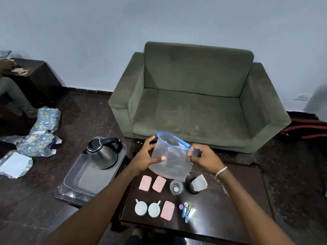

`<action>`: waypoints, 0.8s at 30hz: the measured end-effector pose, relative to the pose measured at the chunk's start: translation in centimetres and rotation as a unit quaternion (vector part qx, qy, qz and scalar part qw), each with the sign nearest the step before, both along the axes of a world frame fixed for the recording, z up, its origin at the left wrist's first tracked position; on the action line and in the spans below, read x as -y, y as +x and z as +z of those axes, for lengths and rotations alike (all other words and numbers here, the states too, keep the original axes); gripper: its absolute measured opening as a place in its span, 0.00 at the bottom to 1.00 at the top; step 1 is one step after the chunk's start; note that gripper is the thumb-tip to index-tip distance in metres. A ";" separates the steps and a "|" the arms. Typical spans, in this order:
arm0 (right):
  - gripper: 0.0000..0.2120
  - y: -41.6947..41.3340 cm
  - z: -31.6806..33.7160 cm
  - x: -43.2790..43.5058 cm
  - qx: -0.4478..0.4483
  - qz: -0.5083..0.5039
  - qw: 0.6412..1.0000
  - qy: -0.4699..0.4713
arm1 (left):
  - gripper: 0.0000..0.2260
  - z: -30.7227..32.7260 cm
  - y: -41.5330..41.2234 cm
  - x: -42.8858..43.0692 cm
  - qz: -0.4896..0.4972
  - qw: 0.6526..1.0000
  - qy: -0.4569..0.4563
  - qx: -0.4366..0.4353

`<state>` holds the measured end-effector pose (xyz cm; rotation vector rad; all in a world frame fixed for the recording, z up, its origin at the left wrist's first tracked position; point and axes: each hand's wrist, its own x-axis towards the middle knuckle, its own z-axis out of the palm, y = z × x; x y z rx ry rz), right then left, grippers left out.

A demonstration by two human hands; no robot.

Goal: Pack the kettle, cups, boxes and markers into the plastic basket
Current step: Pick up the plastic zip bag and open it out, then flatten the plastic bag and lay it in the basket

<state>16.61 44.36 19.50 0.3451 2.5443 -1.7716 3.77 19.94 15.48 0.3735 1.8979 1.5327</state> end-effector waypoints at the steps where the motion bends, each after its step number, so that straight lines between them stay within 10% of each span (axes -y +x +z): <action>1: 0.13 -0.2 1.0 -0.5 -0.002 0.004 0.998 -0.068 | 0.40 0.5 -0.3 -0.1 -0.039 0.999 0.028 0.014; 7: 0.27 -0.2 2.4 -0.8 -0.050 -0.100 0.943 -0.314 | 0.12 1.7 0.4 -2.2 0.014 0.987 0.143 0.075; 12: 0.39 1.6 -1.1 2.2 -0.057 -0.154 0.940 -0.299 | 0.04 1.3 1.4 -3.2 0.073 0.987 0.128 0.064; 20: 0.38 2.2 -3.2 3.0 -0.072 -0.231 0.955 -0.170 | 0.35 -0.1 2.0 -2.3 0.118 0.990 0.074 0.038; 24: 0.24 2.3 -3.7 2.3 -0.040 -0.207 0.970 -0.122 | 0.29 -0.4 2.4 -1.7 0.043 0.998 0.046 0.004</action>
